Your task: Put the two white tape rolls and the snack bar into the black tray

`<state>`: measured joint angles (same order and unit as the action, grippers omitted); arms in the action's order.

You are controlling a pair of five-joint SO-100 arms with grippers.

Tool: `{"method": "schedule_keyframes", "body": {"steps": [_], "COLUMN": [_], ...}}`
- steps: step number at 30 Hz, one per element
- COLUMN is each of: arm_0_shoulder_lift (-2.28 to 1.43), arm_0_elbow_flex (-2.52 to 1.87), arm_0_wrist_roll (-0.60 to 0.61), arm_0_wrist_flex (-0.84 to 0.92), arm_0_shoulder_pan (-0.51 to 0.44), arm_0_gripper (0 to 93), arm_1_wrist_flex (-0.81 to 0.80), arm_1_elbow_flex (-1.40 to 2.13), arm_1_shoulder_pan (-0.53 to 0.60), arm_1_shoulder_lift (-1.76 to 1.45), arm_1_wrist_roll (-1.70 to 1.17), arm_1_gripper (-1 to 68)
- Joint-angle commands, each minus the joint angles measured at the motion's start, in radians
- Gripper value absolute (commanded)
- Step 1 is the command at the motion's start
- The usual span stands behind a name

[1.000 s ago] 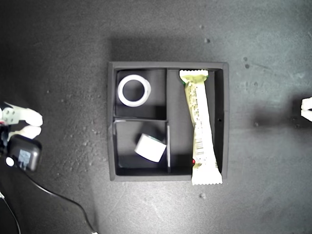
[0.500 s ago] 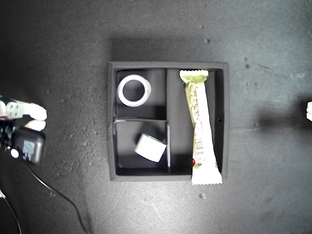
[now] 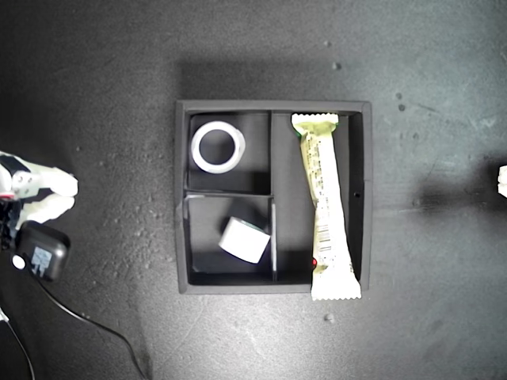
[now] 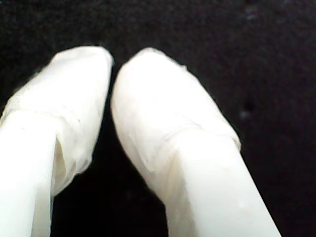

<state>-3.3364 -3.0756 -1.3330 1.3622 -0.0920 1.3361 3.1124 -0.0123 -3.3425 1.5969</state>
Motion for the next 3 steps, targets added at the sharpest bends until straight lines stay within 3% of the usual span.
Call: {"method": "schedule_keyframes", "body": {"steps": [1, 3], "arm_0_shoulder_lift": [-0.051, -0.051], "arm_0_elbow_flex": [-0.063, -0.063], "arm_0_wrist_roll": [0.012, 0.012], "arm_0_wrist_flex": [0.032, 0.032], "arm_0_shoulder_pan": [0.006, 0.006], "arm_0_gripper": [0.3, 0.3], "arm_1_wrist_flex": [0.005, 0.005], "arm_1_elbow_flex": [0.012, 0.012], "arm_1_shoulder_pan": [-0.002, -0.002], "arm_1_shoulder_lift": [-0.006, -0.006], "arm_1_wrist_roll": [-0.017, -0.017], "arm_1_gripper": [0.1, 0.1]}}
